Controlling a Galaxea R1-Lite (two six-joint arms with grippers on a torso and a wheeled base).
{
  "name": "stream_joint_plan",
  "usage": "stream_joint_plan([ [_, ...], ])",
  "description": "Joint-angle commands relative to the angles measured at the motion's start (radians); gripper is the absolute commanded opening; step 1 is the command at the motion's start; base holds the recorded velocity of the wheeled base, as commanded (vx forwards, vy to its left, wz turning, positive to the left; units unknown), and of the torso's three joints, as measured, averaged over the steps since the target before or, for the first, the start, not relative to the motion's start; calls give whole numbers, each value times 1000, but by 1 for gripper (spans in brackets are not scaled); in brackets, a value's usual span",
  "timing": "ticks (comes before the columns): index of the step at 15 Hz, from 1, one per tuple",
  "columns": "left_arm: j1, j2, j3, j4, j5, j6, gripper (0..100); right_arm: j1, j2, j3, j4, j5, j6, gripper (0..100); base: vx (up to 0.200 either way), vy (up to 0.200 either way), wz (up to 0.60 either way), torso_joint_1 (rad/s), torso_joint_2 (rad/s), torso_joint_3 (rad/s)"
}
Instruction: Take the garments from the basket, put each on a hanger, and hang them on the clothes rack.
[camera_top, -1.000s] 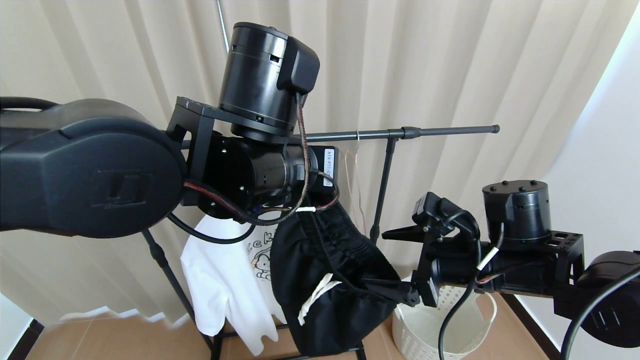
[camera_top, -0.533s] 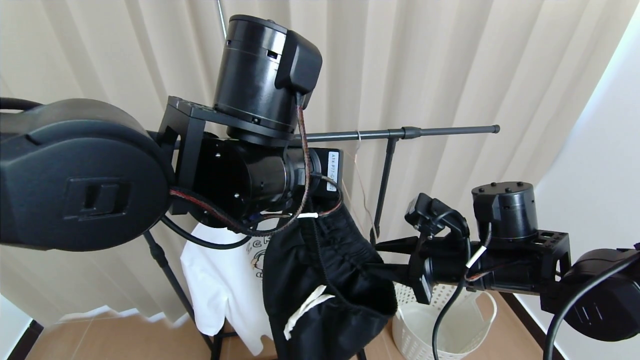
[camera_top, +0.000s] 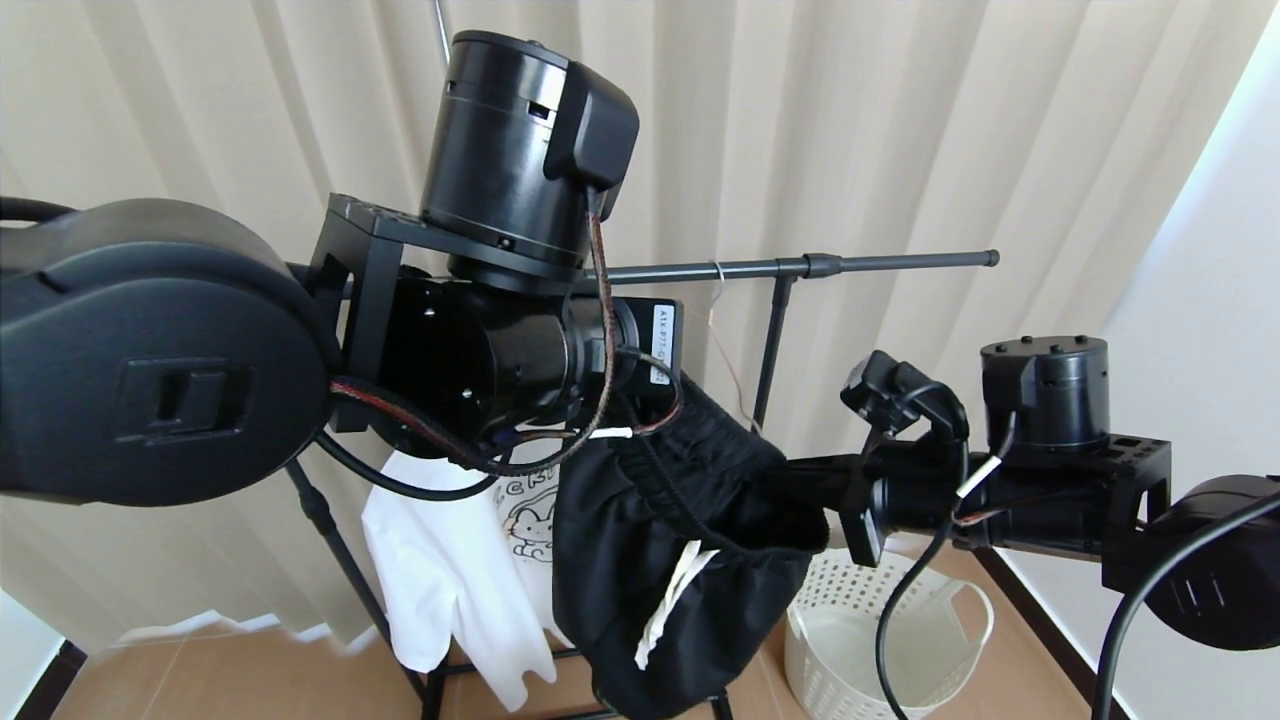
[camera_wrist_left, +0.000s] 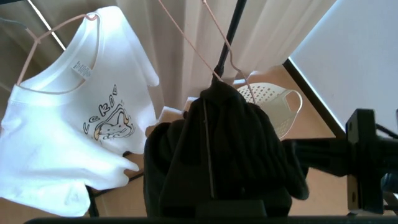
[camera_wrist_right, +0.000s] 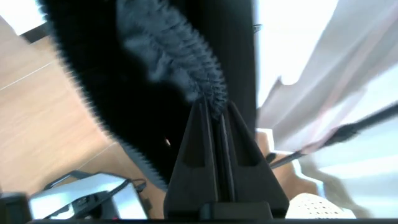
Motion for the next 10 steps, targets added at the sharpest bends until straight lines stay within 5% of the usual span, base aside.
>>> stream_joint_plan([
  [1,3,-1,27,3,0,-1,0,-40,-33,-13,0,-9,0,0,0,0,0,0,0,0],
  [10,-31,-6,329,-5,-6,-5,0,-181,-202,-20,1,-49,-9,0,0,0,0,0,0,0],
])
